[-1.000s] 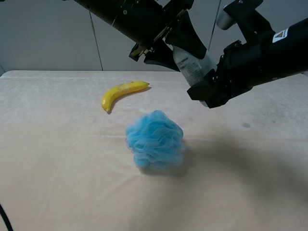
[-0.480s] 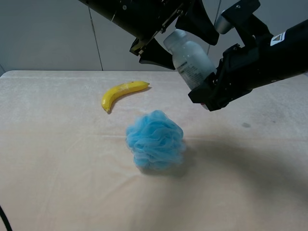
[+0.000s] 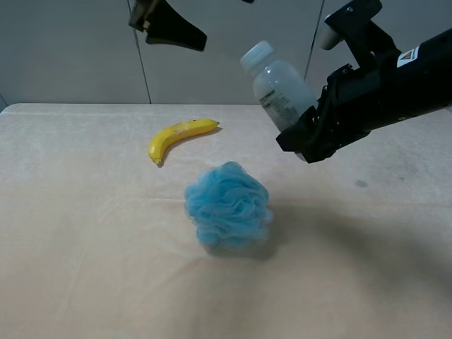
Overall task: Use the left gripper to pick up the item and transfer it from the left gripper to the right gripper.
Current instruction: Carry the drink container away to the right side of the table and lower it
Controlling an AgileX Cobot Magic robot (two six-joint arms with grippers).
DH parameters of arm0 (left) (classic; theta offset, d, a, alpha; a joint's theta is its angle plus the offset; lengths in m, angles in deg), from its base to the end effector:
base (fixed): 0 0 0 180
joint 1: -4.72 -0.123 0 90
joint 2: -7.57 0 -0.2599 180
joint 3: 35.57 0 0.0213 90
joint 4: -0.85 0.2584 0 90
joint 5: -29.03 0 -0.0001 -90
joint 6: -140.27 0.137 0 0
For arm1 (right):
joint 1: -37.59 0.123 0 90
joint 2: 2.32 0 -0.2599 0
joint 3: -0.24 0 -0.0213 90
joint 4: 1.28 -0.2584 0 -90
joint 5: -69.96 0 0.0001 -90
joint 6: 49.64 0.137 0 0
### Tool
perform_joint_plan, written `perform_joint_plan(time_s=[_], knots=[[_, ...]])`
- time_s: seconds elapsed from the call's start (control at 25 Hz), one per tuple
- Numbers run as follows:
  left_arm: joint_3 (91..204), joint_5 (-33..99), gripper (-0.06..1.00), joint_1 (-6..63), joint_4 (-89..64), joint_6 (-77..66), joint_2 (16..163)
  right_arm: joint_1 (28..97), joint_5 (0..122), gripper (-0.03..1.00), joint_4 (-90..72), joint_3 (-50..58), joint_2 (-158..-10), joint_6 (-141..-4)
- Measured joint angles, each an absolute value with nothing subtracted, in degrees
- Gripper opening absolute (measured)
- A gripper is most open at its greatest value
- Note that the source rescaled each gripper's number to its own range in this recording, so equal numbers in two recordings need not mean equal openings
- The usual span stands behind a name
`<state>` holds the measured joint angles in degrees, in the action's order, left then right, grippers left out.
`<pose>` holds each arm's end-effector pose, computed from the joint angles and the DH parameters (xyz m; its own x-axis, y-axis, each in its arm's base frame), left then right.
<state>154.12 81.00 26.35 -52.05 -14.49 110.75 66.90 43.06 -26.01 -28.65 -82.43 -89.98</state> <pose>0.3389 -0.2270 0.3114 -0.7684 0.1033 -0.6316 0.5581 0.5910 -0.5824 0.2521 0.1713 0.2220 -0.3879 -0.5659 -0.7275 -0.7569 0.6460 -0.0989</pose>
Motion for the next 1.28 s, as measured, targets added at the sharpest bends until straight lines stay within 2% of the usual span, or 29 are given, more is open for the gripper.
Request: perform_joint_plan(time_s=[0.2,0.6,0.76,0.96,1.28], knots=[[154.12,83.27,1.00,23.28,-43.90,-18.08,103.55,66.90,42.99,0.07,-26.01,-28.65,-82.43,-89.80],[149.85,90.32,1.00,22.99,-8.20,-37.08,80.37,66.90,42.85,0.07,-25.98,-28.65,-82.43,-89.69],[140.44,90.87,1.00,22.99,-0.73,-42.23,68.78,66.90,42.85,0.07,-25.98,-28.65,-82.43,-89.69],[122.98,91.65,1.00,22.99,3.11,-45.83,49.68,66.90,42.80,0.07,-25.98,-28.65,-82.43,-89.51],[107.29,91.65,1.00,22.99,4.20,-46.65,24.89,66.90,42.80,0.07,-25.98,-28.65,-82.43,-89.30]])
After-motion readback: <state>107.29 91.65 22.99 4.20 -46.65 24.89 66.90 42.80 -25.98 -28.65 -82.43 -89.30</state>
